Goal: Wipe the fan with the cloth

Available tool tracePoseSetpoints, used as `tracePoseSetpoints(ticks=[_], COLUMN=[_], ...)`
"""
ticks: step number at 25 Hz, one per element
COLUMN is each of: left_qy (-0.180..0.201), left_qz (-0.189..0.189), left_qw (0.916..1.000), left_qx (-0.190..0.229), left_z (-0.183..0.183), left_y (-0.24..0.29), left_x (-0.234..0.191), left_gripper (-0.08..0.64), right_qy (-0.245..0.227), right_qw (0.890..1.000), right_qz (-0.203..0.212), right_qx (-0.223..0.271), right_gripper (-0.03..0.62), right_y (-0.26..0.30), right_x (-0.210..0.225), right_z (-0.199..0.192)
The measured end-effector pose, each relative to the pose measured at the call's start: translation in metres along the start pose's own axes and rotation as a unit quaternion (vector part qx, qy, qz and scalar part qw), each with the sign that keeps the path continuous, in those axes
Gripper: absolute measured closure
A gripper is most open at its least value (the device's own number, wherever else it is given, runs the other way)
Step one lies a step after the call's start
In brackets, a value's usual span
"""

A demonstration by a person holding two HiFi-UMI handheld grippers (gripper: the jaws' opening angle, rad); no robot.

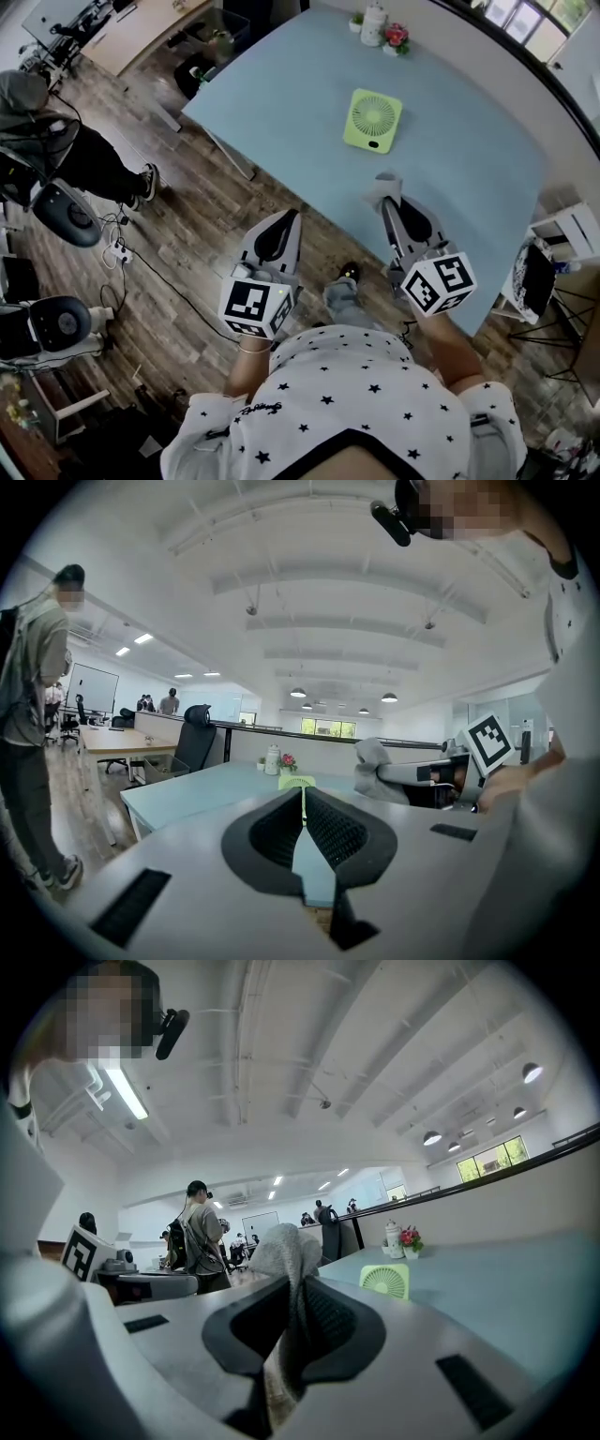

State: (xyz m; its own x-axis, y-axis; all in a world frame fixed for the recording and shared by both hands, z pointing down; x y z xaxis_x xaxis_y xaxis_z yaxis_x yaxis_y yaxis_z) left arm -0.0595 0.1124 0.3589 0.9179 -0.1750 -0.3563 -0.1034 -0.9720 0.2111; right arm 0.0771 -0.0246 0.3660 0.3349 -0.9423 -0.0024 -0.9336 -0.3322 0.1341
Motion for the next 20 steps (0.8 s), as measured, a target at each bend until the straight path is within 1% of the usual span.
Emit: tracePoseSetpoints(ticks=[6,12,20], left_qy=[0.005,0.009,0.005], left_qz=[-0.004,-0.006,-0.032], left_qw=[1.0,0.9999,0.9993], left_qx=[-0.005,0.0,-0.021], left_z=[0.012,0.022,0.022], left_y=[0.048,0.085,0.125], left_x=[-0.002,-0.004,-0.013], left_gripper=[0.526,0.526,0.526], right_qy=[0.003,0.003,0.025], right_qw=[1.0,1.0,0.999], right_qz=[0.006,0.008,-0.019], right_qx=[-0.004,-0.006,-0.026], right_gripper=[0.558,0.558,0.558], right_y=[0.03,0.054,0.075], right_x=[0.036,0.064,0.084], right_z=[-0.001,-0.004,-0.02])
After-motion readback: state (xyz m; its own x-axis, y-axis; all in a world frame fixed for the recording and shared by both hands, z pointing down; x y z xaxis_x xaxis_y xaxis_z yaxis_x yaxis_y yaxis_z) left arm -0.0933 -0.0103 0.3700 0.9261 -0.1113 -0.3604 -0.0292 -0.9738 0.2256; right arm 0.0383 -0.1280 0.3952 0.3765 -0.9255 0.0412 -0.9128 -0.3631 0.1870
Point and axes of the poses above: the fingertips, and each gripper's own axes: y forward along the fingers, x to its right, z out of its top, the point moved 3 cm from there along -y, backward along the fingers, and after that the axes turned 15 degrees about -y, right-handed, at the moved point
